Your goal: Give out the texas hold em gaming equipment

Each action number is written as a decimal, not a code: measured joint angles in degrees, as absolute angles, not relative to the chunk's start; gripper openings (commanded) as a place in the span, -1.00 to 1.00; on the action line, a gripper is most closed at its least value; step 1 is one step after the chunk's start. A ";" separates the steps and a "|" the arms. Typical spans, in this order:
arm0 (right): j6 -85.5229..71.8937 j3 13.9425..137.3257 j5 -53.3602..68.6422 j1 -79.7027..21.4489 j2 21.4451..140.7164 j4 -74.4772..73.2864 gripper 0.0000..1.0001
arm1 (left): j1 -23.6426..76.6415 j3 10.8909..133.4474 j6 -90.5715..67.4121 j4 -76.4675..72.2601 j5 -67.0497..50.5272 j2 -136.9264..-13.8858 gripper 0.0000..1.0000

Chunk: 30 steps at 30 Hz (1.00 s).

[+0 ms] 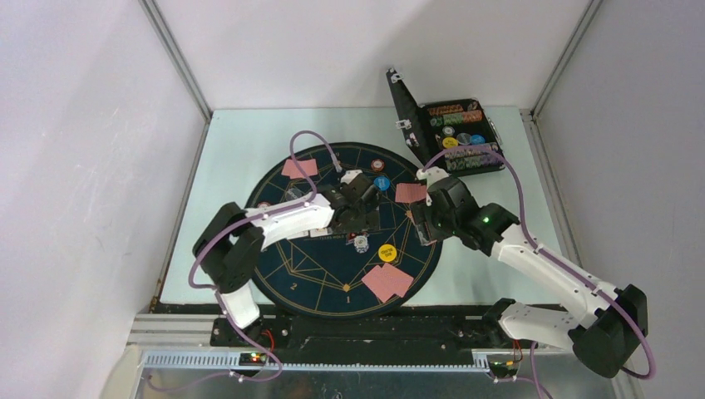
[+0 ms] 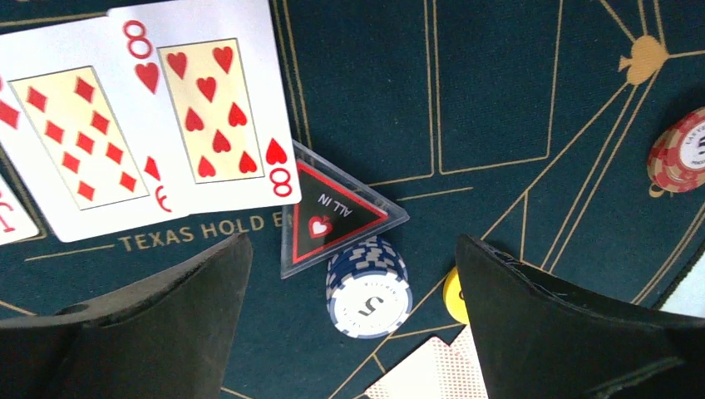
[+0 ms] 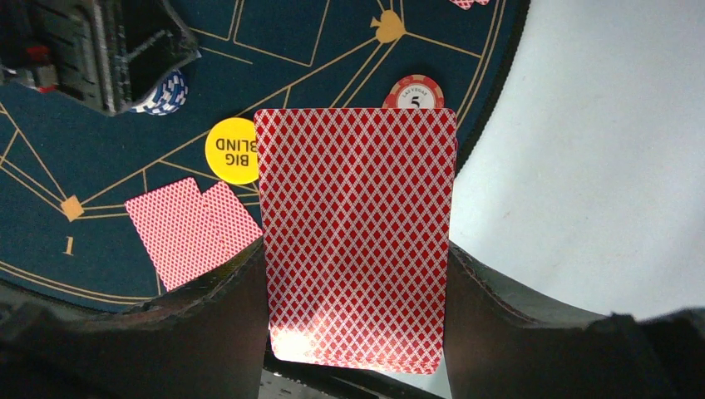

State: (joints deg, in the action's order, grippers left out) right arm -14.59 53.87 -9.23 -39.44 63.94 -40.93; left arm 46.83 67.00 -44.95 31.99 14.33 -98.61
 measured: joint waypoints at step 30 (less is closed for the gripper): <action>-13.91 52.25 -5.50 -38.52 63.26 -38.41 -1.00 | 49.45 74.43 -49.98 38.68 19.18 -110.02 0.83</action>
State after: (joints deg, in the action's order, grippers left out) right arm -13.91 52.25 -5.50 -38.52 63.26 -38.41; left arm 49.45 74.43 -49.98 38.68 19.18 -110.02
